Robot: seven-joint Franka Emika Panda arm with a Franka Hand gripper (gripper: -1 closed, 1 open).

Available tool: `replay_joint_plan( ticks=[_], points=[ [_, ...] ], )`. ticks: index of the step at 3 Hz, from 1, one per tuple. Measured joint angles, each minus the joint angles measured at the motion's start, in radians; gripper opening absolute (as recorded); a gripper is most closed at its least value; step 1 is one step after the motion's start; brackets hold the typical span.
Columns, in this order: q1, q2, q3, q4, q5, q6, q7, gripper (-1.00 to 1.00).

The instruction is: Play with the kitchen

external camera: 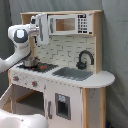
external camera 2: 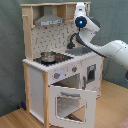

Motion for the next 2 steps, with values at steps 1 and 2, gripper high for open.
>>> replay_joint_plan(
  ticks=[1,2],
  points=[
    [0.0,0.0,0.0,-0.003,0.0,0.0,0.0,-1.0],
    [0.001,-0.002,0.0,-0.005,0.0,-0.009,-0.001,-1.0]
  ],
)
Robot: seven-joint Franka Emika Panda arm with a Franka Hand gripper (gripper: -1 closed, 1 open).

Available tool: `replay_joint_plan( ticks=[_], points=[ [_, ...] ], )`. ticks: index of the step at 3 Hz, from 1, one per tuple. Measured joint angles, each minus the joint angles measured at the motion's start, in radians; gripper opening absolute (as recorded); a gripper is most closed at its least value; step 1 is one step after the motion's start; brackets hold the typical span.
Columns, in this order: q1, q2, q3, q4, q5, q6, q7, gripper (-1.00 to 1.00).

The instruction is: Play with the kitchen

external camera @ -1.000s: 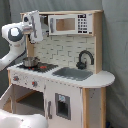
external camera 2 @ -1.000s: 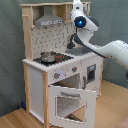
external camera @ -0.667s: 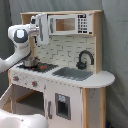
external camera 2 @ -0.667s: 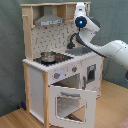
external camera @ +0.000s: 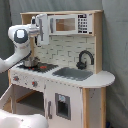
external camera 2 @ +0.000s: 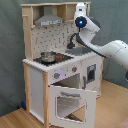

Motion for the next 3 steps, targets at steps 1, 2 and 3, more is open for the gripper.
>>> replay_joint_plan(
  ticks=[1,2,3],
  points=[
    [0.054,-0.015,-0.044,-0.066,-0.004,-0.036,-0.01,-1.0],
    [0.105,-0.048,-0.077,-0.152,-0.005,-0.036,-0.02,-1.0],
    [0.145,-0.084,-0.1,-0.235,-0.005,-0.035,-0.021,-1.0]
  ],
)
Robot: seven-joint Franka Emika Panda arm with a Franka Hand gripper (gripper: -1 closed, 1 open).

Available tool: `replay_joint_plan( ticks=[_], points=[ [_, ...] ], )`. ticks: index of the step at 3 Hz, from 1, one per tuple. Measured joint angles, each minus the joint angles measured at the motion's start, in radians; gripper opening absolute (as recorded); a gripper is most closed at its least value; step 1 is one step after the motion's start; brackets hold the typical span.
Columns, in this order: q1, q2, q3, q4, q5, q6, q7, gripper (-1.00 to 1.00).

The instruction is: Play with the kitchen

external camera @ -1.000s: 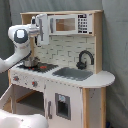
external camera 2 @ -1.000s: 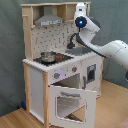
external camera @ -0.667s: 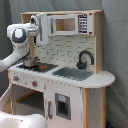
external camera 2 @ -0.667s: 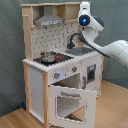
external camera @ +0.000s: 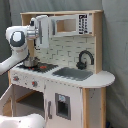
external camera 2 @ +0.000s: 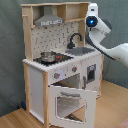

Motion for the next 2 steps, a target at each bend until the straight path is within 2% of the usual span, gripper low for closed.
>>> replay_joint_plan(
  ticks=[1,2],
  points=[
    [0.026,-0.018,-0.041,-0.045,0.006,0.004,-0.003,-1.0],
    [0.027,-0.018,-0.04,-0.045,0.006,0.006,-0.003,1.0]
  ],
)
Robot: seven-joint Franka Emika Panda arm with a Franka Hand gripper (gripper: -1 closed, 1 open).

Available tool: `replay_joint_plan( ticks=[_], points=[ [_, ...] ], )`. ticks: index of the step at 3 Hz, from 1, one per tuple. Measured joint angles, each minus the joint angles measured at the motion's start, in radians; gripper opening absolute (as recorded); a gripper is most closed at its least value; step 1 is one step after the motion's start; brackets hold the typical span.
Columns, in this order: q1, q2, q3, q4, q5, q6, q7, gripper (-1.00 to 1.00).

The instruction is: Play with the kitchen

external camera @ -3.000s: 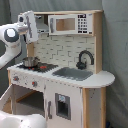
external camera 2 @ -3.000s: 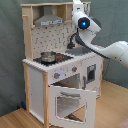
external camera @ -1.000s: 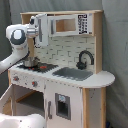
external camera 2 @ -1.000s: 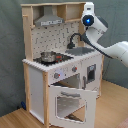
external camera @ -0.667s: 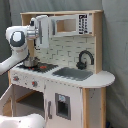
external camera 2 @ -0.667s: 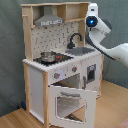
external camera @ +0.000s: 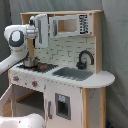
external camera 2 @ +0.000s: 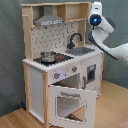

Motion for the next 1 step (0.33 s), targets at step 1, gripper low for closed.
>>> replay_joint_plan(
  ticks=[1],
  points=[
    [0.006,0.0,0.022,0.001,0.024,0.068,0.001,1.0]
  ],
)
